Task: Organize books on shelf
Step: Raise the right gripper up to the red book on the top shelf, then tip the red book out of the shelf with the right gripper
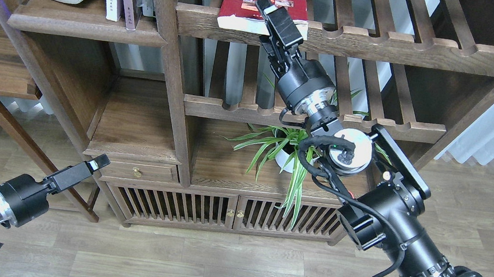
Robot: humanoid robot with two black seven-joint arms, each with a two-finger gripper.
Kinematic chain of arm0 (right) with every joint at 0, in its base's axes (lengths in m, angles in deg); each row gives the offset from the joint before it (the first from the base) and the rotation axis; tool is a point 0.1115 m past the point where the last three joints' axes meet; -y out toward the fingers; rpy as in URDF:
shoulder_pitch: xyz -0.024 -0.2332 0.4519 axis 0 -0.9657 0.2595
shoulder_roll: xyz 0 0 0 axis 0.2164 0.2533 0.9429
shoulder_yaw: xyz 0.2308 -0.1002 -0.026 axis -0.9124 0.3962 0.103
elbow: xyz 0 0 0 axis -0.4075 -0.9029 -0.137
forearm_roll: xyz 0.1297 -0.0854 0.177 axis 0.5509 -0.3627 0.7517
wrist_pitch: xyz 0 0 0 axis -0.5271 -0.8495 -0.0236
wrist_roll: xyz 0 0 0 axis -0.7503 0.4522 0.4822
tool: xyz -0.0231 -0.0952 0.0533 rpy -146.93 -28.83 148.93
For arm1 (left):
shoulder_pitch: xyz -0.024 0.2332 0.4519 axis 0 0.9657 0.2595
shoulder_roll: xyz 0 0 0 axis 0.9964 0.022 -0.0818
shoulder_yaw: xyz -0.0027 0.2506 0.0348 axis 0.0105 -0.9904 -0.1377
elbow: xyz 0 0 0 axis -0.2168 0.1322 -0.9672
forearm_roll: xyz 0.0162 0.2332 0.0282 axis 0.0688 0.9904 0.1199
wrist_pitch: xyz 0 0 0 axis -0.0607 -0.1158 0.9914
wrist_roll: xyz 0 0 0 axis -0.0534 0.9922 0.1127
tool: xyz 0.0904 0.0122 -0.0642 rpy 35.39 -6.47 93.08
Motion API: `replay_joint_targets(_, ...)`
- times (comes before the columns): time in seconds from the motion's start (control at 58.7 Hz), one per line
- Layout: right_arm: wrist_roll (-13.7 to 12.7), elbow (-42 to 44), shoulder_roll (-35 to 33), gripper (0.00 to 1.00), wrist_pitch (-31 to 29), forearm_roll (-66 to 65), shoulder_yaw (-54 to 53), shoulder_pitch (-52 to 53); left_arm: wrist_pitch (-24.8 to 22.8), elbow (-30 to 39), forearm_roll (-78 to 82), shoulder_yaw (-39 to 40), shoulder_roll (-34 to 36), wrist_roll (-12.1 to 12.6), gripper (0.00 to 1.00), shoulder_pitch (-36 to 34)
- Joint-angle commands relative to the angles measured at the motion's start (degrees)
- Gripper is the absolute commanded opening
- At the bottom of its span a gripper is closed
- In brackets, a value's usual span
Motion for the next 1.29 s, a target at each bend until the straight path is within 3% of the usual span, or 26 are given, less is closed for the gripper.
replay_joint_targets(0.0, -0.26, -0.13, 0.00, 0.31, 1.42, -0.18, 1.17, 0.32, 0.00, -0.02, 0.00, 1.07, 0.11, 0.00, 0.99, 0.26)
replay_joint_targets(0.119, -0.18, -0.13, 0.00, 0.22, 2.38, -0.27, 4.42, 1.29, 0.00, -0.37, 0.00, 2.12, 0.02, 0.00, 0.99, 1.84)
replay_joint_targets(0.204, 0.00, -0.13, 0.00, 0.09, 2.03, -0.35, 5.12, 1.20, 0.00, -1.16, 0.00, 3.09, 0.02, 0.00, 0.99, 3.16)
replay_joint_targets(0.306, 0.09, -0.13, 0.00, 0.05, 1.68, -0.44, 5.04, 1.29, 0.00, -1.34, 0.00, 4.05, 0.02, 0.00, 0.99, 4.13)
replay_joint_targets(0.528, 0.18, -3.20, 0.00, 0.05, 1.68, -0.62, 4.16, 1.37, 0.00, -2.65, -0.18, 4.94, 0.02, -0.09, 0.99, 4.39)
replay_joint_targets(0.698, 2.02, -8.74, 0.00, 0.05, 2.12, -0.53, 2.84, 0.06, 0.00, -3.71, -0.53, 4.85, -0.15, -0.18, 0.99, 4.39)
replay_joint_targets(0.902, 2.90, -15.24, 0.00, 0.05, 1.33, -3.61, 1.61, -8.12, 0.00, -5.82, -1.23, 4.41, -0.77, -0.70, 0.99, 4.39)
replay_joint_targets(1.277, 2.72, -18.67, 0.00, 0.05, -11.50, -3.78, 1.17, -18.31, 0.00, -11.53, -3.61, 3.79, -2.35, -0.79, 0.99, 4.48)
